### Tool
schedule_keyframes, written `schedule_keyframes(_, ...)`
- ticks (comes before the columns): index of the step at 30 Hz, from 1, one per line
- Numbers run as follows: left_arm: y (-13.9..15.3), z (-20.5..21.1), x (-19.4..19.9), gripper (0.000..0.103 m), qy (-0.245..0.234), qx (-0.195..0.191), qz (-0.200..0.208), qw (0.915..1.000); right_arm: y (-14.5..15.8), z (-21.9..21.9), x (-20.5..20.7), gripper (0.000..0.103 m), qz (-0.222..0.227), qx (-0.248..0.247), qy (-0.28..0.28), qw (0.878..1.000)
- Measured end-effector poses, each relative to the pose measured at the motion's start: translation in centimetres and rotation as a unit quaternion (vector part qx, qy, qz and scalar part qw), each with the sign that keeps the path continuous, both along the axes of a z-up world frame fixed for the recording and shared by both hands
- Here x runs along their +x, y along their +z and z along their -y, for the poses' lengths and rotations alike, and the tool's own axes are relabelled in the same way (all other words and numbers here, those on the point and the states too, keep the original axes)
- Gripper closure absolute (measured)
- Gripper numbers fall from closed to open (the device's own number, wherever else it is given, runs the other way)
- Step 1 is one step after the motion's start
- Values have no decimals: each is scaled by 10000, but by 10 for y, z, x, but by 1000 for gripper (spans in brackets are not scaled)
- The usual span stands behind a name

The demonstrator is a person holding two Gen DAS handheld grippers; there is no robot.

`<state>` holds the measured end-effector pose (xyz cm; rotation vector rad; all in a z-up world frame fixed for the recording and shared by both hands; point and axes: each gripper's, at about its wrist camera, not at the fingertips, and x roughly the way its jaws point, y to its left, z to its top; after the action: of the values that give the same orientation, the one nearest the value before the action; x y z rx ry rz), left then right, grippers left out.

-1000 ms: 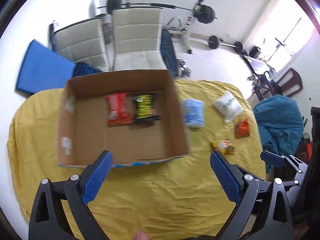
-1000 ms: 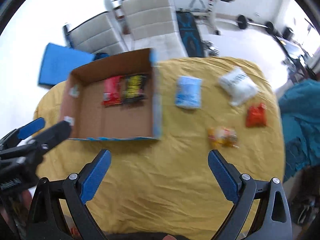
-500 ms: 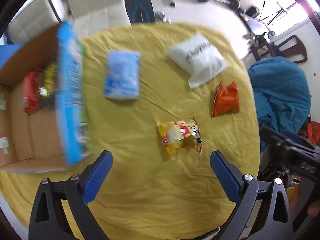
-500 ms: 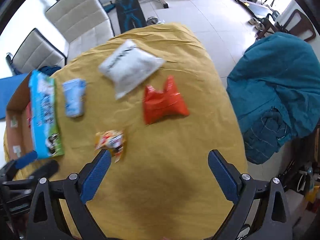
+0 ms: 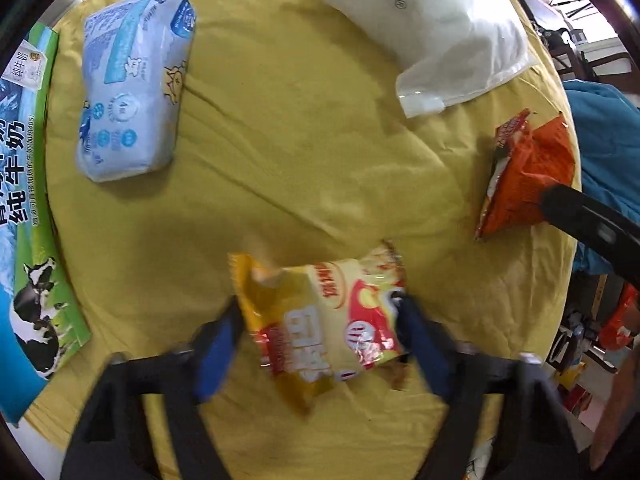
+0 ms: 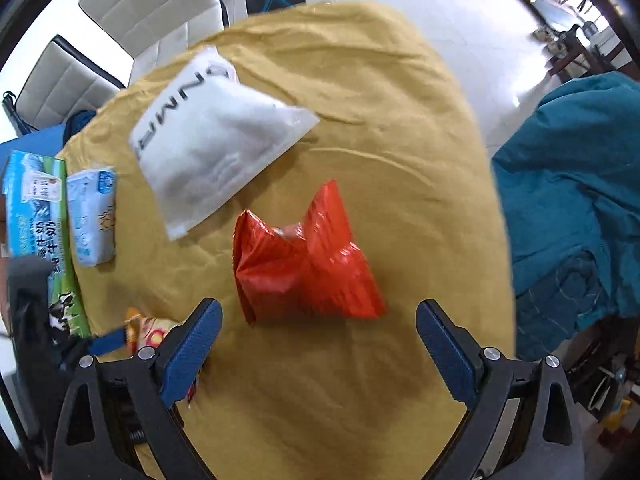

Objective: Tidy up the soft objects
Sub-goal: 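Grasp the orange packet with the right tool while the left grasps the yellow chip bag, then carry the orange packet and yellow chip bag into the box with both tools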

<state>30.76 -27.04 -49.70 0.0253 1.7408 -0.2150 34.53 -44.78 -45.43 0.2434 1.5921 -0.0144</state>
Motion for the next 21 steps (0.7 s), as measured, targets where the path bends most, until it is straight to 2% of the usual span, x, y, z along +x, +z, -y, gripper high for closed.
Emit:
schedule_keyframes(2, 1, 1, -4, 51, -36, 83, 36, 10000, -13, -3, 5, 4, -102, 109, -20, 9999)
schedule_keyframes(3, 1, 3, -5, 51, -62, 118, 89, 9999, -18, -4, 7, 8, -147, 94, -34, 9998)
schedule_keyframes(4, 2, 4, -7, 52, -77, 141, 151, 9998, -24, -5, 8, 18, -208, 103, -49, 9997)
schedule_keyframes(6, 3, 4, -10, 53, -60, 164, 239, 9996, -33, -8, 8, 22, -311, 71, -50, 9995)
schedule_keyframes(13, 17, -8, -21, 55, 93, 116, 481, 9987, -27, -14, 2, 45, -145, -180, -41, 9997)
schedule_keyframes(18, 35, -14, -25, 55, 23, 245, 753, 9969, -14, -20, -11, 48, -28, -267, -50, 9996)
schedule_keyframes(21, 51, -14, -29, 55, 77, 140, 866, 9961, -3, -24, -20, 48, 31, -198, -89, 9998)
